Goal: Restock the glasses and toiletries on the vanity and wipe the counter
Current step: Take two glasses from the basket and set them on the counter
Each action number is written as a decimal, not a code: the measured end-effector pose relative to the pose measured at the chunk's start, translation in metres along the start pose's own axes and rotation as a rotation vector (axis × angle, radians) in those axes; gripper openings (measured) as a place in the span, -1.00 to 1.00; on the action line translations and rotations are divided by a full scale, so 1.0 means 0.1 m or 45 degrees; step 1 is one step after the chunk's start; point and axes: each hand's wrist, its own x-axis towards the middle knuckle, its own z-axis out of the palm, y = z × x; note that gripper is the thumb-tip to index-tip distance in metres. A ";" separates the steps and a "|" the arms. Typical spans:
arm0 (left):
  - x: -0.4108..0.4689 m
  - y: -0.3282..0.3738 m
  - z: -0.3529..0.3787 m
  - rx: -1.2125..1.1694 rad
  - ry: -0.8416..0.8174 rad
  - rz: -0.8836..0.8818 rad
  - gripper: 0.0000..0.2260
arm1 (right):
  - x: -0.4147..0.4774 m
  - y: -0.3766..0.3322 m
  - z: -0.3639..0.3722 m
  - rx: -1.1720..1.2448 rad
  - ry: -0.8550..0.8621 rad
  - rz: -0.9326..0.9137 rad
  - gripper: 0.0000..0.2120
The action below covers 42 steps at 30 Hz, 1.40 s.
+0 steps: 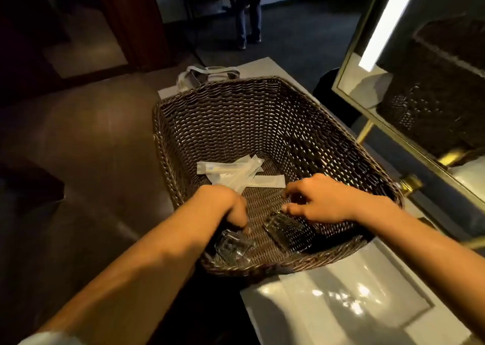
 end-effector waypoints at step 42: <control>1.02 -0.06 0.11 -0.211 -0.667 0.070 -0.50 | 1.33 0.48 0.15 0.192 -0.808 0.406 -0.30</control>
